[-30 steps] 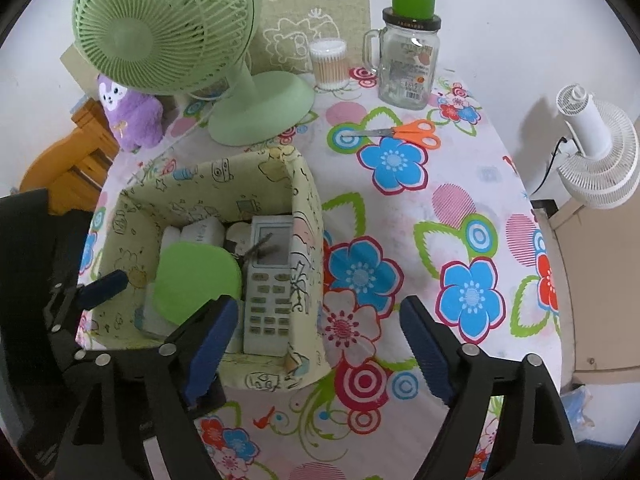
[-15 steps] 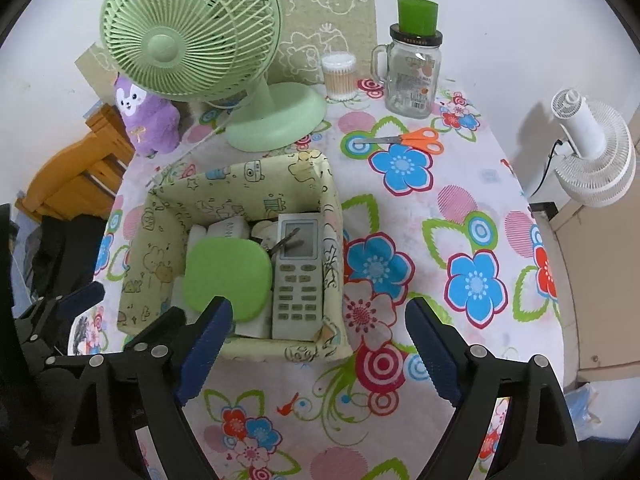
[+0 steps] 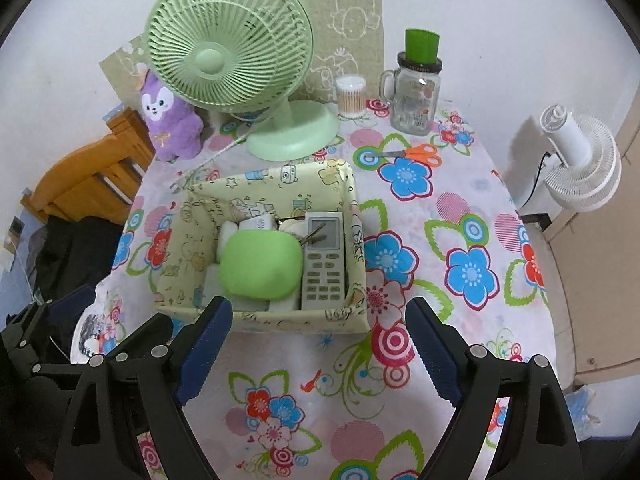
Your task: Organize rigid objects
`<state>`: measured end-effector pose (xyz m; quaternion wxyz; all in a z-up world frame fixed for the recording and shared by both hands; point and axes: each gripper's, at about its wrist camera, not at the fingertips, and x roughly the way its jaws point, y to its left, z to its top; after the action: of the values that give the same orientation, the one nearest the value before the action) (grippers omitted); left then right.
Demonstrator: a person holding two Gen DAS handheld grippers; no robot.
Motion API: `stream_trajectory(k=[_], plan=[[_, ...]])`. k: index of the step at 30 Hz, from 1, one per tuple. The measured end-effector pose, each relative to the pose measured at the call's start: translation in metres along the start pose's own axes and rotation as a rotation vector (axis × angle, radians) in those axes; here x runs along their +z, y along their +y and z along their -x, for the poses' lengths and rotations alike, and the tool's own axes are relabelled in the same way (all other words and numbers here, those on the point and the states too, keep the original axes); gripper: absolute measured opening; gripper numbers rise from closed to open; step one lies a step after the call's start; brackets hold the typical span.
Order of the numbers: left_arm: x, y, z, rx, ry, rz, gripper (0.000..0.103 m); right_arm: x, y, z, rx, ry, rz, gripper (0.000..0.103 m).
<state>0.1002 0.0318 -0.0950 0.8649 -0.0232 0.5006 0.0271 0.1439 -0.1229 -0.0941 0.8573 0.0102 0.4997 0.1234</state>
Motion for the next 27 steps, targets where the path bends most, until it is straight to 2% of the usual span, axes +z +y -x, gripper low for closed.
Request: stream_trajectory(k=[6, 14, 22, 27], plan=[[-0.01, 0.001, 0.028, -0.019, -0.035, -0.015, 0.103, -0.012, 0.005, 0.028, -0.015, -0.036, -0.005, 0.09], [-0.019, -0.003, 0.062, -0.001, -0.097, -0.025, 0.103, -0.022, 0.002, 0.064, -0.027, -0.093, 0.004, 0.09], [-0.021, -0.008, 0.099, -0.016, -0.156, 0.012, 0.103, -0.029, -0.008, 0.099, -0.061, -0.141, 0.029, 0.09], [-0.021, -0.014, 0.12, -0.017, -0.191, 0.017, 0.103, -0.031, -0.013, 0.122, -0.047, -0.171, 0.026, 0.09]])
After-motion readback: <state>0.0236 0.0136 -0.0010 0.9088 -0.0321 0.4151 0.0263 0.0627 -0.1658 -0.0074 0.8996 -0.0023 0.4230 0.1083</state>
